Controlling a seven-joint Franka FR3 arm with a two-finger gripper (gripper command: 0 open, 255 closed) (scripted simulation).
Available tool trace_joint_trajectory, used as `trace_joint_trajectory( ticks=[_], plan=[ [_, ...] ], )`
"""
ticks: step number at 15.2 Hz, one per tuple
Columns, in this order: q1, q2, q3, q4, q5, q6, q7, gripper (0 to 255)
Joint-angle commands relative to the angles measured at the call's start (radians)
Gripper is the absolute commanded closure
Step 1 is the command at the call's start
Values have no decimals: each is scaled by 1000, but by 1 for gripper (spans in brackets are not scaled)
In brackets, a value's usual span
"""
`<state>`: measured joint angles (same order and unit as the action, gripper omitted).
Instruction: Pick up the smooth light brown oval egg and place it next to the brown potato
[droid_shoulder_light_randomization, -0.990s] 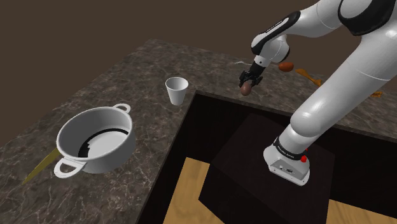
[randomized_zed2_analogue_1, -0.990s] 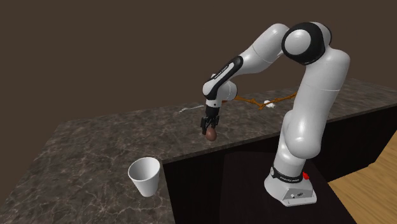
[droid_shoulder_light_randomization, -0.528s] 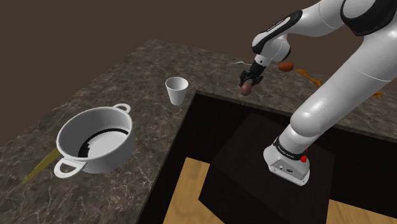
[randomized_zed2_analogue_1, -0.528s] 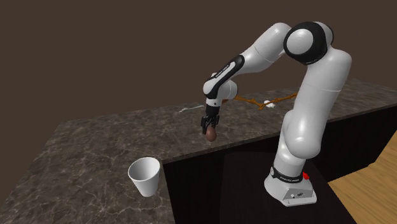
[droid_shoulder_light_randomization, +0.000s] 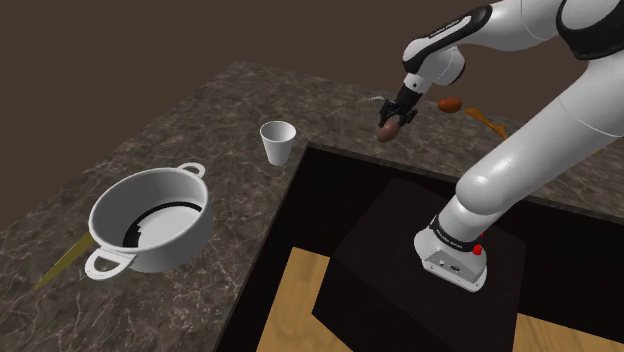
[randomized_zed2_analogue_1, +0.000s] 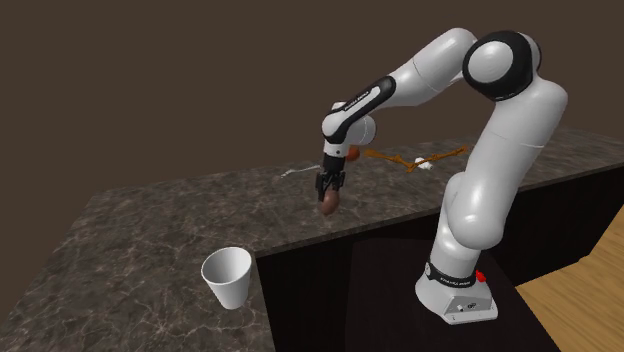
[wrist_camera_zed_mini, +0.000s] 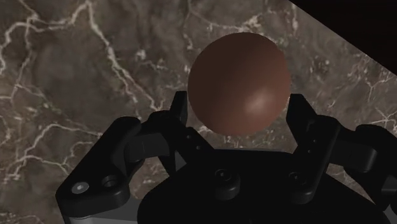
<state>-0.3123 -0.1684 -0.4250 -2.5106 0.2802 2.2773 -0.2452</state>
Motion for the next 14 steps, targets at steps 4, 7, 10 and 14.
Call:
trace_joint_trajectory(
  ticks=[4,7,10,14],
  plan=[
    [-11,-54,9,24,-41,-68,43,255],
    [-16,-81,14,42,-59,-108,65,255],
    [-21,-105,20,63,-74,-149,84,255],
    [-25,-133,27,93,-90,-203,108,255]
  ],
)
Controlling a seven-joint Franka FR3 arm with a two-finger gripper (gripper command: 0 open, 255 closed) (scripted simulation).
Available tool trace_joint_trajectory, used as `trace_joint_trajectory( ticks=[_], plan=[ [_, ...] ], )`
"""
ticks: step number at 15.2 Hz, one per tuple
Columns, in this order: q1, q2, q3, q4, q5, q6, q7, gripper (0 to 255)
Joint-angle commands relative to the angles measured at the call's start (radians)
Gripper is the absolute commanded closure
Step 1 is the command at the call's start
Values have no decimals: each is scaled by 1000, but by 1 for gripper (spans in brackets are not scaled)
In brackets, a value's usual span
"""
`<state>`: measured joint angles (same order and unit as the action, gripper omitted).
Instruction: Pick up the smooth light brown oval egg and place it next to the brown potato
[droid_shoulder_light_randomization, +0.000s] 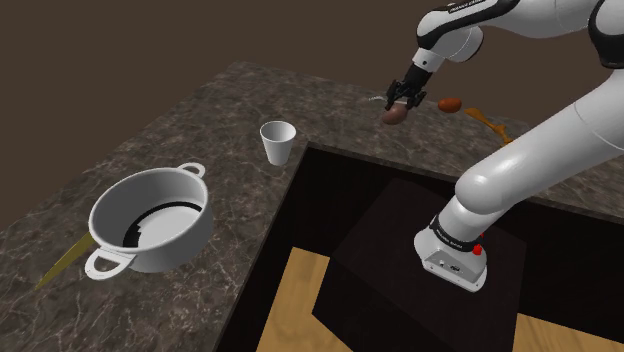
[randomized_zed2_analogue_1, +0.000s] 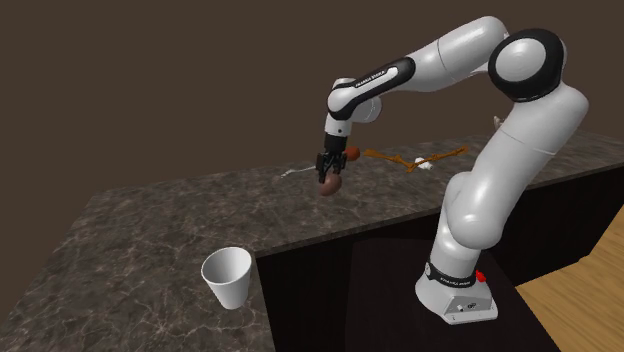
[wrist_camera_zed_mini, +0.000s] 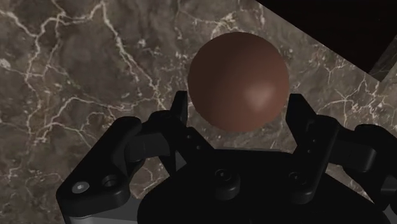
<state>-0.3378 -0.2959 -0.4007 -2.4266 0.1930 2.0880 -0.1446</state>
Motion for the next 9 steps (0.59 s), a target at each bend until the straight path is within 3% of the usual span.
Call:
trace_joint_trajectory(
  ticks=[1,4,9],
  plan=[
    [-1,-12,5,17,-6,-27,13,255],
    [-3,-26,8,37,-14,-59,25,255],
    [-45,45,-85,121,-23,-104,-105,255]
  ],
)
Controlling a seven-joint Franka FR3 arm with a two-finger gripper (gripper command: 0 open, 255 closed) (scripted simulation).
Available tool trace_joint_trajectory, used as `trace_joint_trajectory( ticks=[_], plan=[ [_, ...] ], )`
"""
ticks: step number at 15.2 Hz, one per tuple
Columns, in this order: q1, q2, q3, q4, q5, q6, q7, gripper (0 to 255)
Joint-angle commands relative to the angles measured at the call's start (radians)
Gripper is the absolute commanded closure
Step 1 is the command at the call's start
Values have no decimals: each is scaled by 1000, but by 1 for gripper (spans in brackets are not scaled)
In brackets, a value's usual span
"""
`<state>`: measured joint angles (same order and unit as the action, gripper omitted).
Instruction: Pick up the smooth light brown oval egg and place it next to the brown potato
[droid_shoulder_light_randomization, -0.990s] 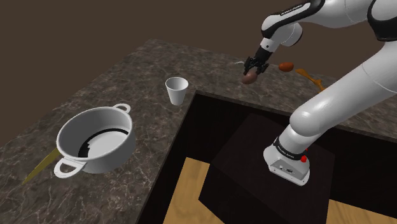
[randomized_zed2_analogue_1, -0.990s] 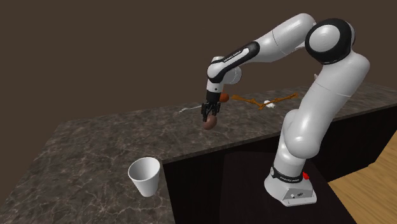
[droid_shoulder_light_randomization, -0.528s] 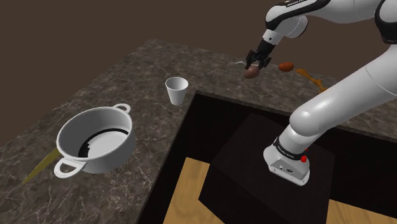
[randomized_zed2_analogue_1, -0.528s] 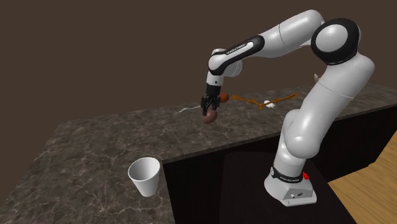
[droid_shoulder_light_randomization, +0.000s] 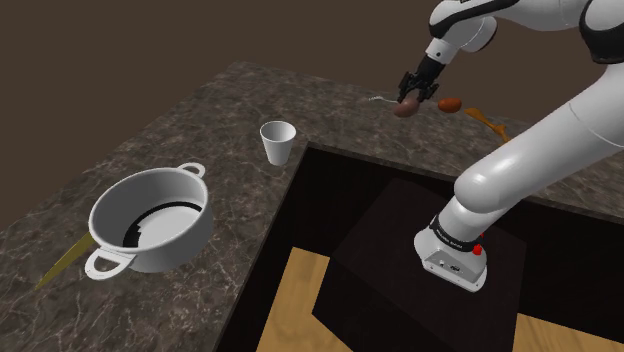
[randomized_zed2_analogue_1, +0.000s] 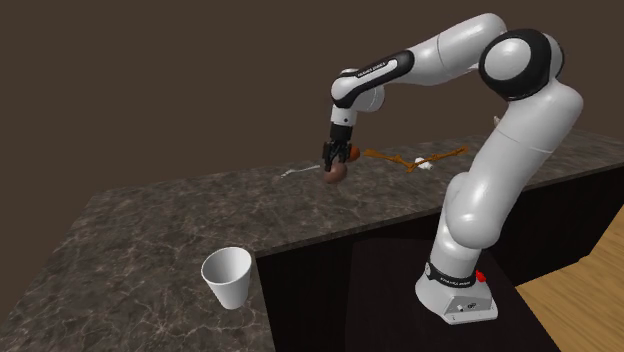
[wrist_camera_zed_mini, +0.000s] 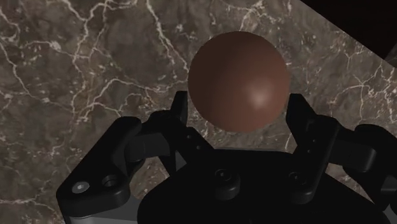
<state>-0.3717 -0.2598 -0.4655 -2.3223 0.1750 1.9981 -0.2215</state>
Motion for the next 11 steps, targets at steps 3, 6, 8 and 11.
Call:
trace_joint_trajectory(
  ticks=[3,6,8,11],
  plan=[
    [-34,67,-74,81,2,-44,-110,255],
    [-57,137,-127,155,21,-76,-196,255],
    [-74,191,-159,210,41,-100,-255,255],
    [-107,281,-203,302,81,-142,-345,255]
  ],
)
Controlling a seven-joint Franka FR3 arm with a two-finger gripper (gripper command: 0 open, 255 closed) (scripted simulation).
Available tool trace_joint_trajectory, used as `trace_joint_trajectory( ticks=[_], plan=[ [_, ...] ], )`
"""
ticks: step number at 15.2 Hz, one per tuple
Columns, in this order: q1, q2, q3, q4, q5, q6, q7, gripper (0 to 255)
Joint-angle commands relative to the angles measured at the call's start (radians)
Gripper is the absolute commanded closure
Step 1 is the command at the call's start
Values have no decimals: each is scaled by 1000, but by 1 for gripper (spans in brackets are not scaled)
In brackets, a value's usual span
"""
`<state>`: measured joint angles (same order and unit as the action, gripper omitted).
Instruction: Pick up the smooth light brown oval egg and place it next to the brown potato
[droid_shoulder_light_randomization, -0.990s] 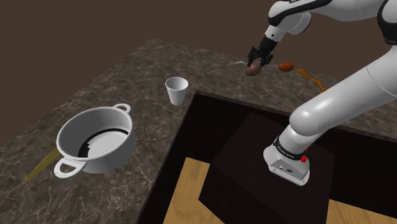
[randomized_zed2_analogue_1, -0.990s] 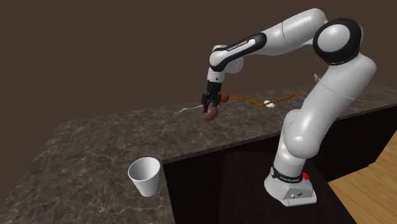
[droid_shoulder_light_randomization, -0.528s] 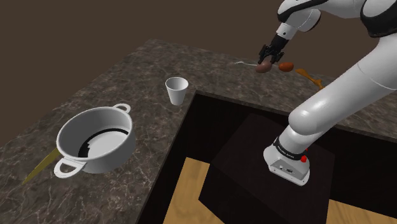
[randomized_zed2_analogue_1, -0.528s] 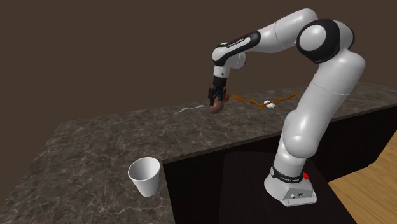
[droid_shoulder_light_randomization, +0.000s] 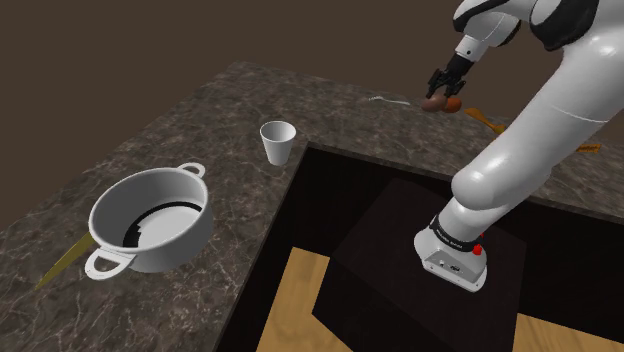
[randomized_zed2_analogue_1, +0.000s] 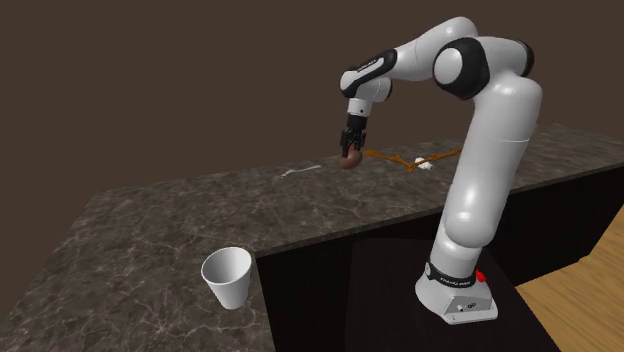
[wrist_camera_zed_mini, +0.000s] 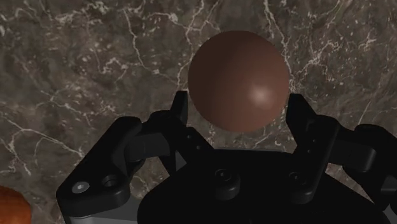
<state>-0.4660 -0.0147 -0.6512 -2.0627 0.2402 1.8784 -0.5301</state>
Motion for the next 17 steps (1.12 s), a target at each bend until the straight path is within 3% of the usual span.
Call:
trace_joint_trajectory(
  ticks=[1,9,17],
  plan=[
    [-27,69,-29,76,31,-37,-67,255],
    [-204,361,-72,396,174,-191,-281,255],
    [-489,685,-27,870,304,-399,-386,255]
  ],
)
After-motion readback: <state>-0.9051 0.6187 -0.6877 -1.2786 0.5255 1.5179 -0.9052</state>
